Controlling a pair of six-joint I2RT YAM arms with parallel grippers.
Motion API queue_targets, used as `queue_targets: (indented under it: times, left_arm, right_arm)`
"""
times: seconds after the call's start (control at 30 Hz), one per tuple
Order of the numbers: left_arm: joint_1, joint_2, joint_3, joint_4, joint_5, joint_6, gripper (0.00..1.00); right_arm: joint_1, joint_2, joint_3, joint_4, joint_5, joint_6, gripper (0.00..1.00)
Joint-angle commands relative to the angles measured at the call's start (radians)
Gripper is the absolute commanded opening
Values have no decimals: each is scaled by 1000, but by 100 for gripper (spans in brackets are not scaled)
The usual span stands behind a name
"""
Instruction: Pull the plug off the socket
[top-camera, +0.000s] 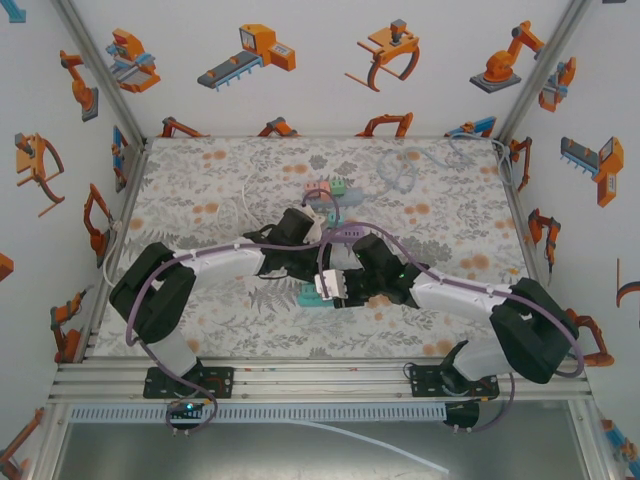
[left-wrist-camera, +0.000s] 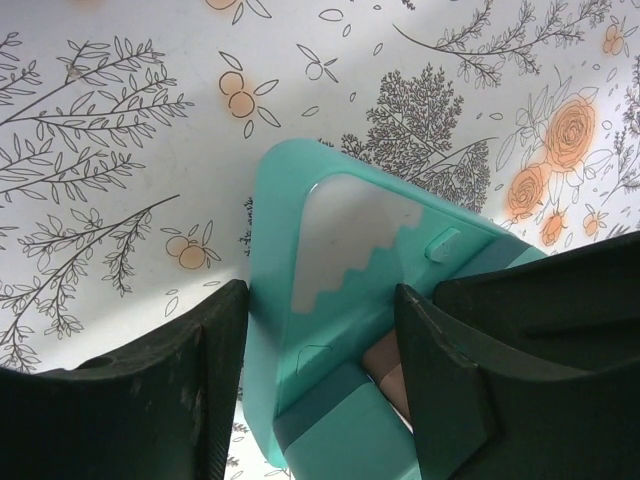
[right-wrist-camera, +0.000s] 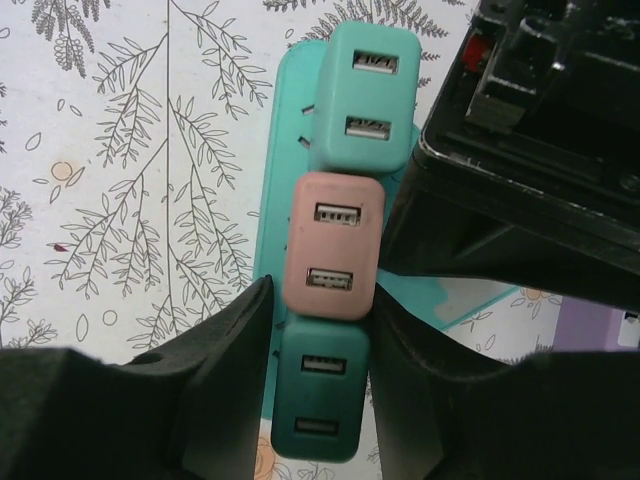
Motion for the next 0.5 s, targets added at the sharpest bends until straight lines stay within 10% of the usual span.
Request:
queue_targets:
  times: [0.0,0.47]
  left_arm:
    - [-6,87,-73,-221,-148,8,49]
    - [3,95,-90,-222,-186,23,46]
  right_arm:
    - [8,-6,40,14,-16,-33,33]
    - [-49,-140,18,-103,61,-67,52]
